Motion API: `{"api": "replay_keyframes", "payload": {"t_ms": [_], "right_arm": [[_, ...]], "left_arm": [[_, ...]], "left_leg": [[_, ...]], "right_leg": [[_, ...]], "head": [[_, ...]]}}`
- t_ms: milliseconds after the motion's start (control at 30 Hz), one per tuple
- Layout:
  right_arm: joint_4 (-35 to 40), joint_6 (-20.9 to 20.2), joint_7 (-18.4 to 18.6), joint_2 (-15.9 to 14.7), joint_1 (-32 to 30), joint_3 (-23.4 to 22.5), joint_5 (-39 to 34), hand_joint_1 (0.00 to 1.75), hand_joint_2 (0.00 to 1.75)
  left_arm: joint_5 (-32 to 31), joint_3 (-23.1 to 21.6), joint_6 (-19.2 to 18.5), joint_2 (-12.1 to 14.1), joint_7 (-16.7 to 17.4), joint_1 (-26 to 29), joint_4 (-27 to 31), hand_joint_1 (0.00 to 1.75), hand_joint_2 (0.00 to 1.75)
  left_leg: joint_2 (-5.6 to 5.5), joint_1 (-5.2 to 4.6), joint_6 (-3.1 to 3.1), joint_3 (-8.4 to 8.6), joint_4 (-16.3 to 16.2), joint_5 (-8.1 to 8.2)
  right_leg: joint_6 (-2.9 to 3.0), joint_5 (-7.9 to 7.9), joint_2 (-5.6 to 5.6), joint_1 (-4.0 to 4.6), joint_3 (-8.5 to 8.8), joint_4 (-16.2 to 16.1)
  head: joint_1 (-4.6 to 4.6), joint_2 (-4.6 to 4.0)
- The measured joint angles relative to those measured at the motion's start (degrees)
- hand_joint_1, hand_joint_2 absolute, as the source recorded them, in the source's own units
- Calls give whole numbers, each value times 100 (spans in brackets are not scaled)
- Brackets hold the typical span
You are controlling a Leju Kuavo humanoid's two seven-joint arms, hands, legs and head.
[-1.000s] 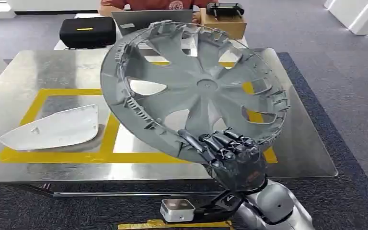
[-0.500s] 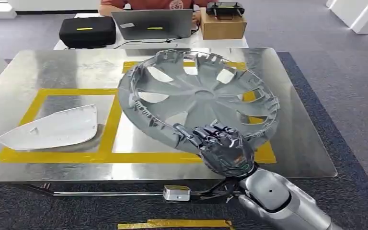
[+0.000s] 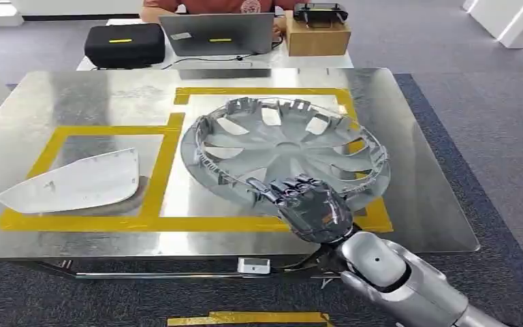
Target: Take the parts from the cabinet and place them on the table.
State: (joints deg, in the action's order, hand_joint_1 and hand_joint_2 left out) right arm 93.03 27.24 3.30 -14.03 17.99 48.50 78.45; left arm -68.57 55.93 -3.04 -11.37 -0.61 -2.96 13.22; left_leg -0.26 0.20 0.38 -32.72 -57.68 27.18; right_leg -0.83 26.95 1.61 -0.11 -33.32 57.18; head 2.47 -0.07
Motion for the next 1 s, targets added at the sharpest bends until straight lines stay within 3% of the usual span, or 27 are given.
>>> {"api": "replay_keyframes", "payload": {"t_ms": [300, 933, 967, 1000], "right_arm": [[-868, -140, 92, 2, -19, 68, -15, 175, 175], [-1260, -153, 208, 4, -219, 42, 63, 175, 175], [-1260, -133, 186, 4, -240, 37, 74, 0, 0], [-1260, -68, 155, 4, -263, 31, 114, 0, 0]], "left_arm": [[-44, 0, -2, 31, 2, 0, 0, 0, 0], [-122, 0, 0, 57, 19, 7, 0, 0, 0], [-144, 2, 0, 57, 33, 8, 0, 0, 175], [-168, 2, 5, 57, 44, 8, 0, 0, 175]], "left_leg": [[-1, 0, 0, -4, 0, 0], [0, 0, 0, -4, 0, 0], [0, 0, 0, -4, 0, 0], [0, 0, 0, -4, 0, 0]], "right_leg": [[0, 0, -1, 0, -4, 0], [0, 0, -1, 0, -4, 0], [0, 0, 0, 0, -5, 0], [0, 0, 0, 0, -5, 0]], "head": [[-2, 0], [0, 0], [-2, 0], [0, 0]]}}
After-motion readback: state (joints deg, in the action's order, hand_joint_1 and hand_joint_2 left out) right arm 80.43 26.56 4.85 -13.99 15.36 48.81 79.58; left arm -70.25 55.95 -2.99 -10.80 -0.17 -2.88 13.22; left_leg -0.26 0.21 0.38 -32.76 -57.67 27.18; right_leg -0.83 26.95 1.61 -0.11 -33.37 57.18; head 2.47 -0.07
